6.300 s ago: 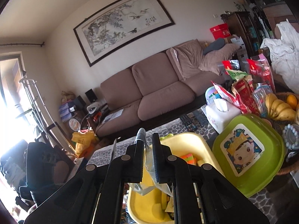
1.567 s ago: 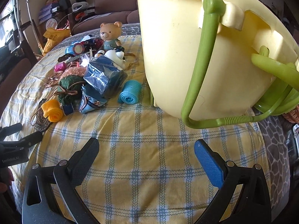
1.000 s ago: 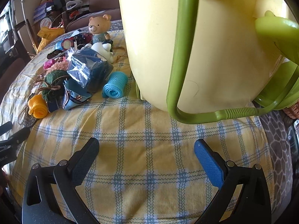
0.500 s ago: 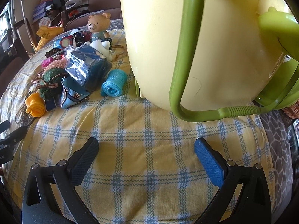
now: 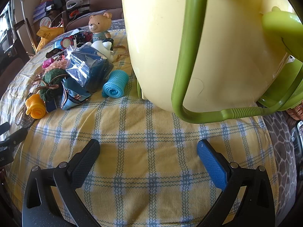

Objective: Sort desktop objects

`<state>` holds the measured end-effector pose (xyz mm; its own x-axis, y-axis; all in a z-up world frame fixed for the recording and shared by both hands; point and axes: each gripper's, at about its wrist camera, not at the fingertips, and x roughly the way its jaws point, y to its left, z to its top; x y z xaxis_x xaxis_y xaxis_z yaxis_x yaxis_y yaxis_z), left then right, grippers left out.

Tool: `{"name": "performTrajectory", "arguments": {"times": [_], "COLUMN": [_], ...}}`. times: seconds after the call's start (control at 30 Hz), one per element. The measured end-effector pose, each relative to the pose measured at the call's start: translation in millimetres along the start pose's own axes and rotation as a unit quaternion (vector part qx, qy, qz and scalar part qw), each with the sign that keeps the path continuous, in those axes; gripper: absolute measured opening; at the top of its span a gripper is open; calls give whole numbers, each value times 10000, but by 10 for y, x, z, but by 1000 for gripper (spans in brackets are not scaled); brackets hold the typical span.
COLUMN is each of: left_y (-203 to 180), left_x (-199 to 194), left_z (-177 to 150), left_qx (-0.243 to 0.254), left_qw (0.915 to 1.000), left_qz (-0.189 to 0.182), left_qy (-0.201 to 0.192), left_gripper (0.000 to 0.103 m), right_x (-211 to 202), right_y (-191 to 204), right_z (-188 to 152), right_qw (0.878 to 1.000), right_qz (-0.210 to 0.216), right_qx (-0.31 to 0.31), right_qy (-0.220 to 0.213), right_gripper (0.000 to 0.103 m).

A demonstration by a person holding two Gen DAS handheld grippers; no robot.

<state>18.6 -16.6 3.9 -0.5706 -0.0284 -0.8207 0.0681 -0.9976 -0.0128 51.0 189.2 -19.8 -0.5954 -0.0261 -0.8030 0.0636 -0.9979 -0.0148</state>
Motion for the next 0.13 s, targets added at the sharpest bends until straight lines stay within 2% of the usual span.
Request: {"name": "performTrajectory", "arguments": {"times": [0.13], "left_y": [-1], "left_x": [-1], "left_z": [0], "left_qx": [3], "left_qw": [10000], "left_qz": [4], "left_qy": [0], "left_gripper": [103], "right_x": [2], "right_y": [1], "right_z": [3], "right_qw": [10000], "right_qz": [0], "right_qx": [0], "right_qy": [0], "right_gripper": [103]}}
